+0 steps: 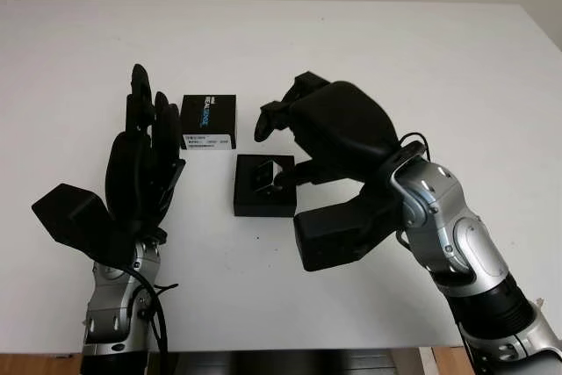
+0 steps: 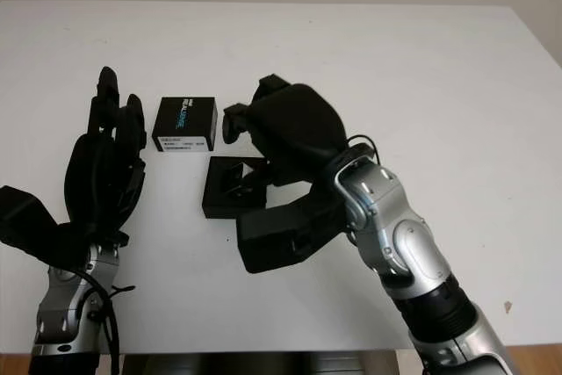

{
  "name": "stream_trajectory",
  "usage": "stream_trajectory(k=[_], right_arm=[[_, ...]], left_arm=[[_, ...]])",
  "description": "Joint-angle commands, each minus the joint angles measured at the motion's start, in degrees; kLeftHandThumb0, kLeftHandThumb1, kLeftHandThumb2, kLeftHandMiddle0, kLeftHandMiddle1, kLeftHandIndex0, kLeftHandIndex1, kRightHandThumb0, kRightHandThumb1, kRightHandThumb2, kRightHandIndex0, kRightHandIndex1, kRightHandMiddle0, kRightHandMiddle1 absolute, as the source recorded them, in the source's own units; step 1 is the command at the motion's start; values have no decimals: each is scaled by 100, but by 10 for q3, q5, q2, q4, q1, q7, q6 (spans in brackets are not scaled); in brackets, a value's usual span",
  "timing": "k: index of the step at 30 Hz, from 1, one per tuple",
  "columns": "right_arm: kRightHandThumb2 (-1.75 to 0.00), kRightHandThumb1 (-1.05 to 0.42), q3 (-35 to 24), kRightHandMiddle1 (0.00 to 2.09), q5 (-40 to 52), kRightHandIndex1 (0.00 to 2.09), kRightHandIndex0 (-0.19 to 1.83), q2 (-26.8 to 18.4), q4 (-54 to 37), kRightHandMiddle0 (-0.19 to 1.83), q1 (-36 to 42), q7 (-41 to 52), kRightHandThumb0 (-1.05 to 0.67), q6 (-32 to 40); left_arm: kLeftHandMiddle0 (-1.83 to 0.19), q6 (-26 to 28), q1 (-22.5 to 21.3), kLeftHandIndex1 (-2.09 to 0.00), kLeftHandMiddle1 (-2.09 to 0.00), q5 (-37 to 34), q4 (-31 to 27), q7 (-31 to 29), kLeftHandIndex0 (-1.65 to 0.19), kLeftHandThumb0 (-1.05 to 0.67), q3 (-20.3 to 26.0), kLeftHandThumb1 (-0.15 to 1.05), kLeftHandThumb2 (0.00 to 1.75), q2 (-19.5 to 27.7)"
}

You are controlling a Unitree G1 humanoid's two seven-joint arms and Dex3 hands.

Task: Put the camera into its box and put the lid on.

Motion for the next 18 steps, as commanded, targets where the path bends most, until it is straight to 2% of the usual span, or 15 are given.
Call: stream_trajectory(k=[1, 6, 10, 14, 18], right_arm=[[-5, -83, 4, 30, -8, 52, 26, 1, -16, 54, 9, 5, -83, 4], [-5, -83, 9, 30, -21, 44, 27, 3, -31, 53, 12, 40, -84, 14], [-5, -80, 10, 36, -25, 41, 31, 5, -29, 51, 16, 31, -84, 12], [-5, -79, 14, 64, -36, 33, 36, 11, -23, 41, 18, 23, -84, 16], [-6, -79, 21, 110, -63, 26, 42, 20, -9, 30, 19, 7, -82, 27]], left_arm=[[19, 1, 4, 0, 0, 2, -11, 0, 19, -75, 1, 105, 43, 3], [19, -1, 4, 0, 0, -2, -9, -5, 19, -76, 2, 105, 43, 5], [19, 0, 2, 0, 0, -2, -10, -1, 19, -76, 3, 105, 42, 2], [19, 0, 3, 0, 0, -2, -10, -2, 19, -76, 3, 105, 42, 3], [19, 2, 2, 0, 0, -3, -11, -3, 19, -75, 3, 105, 42, 3]])
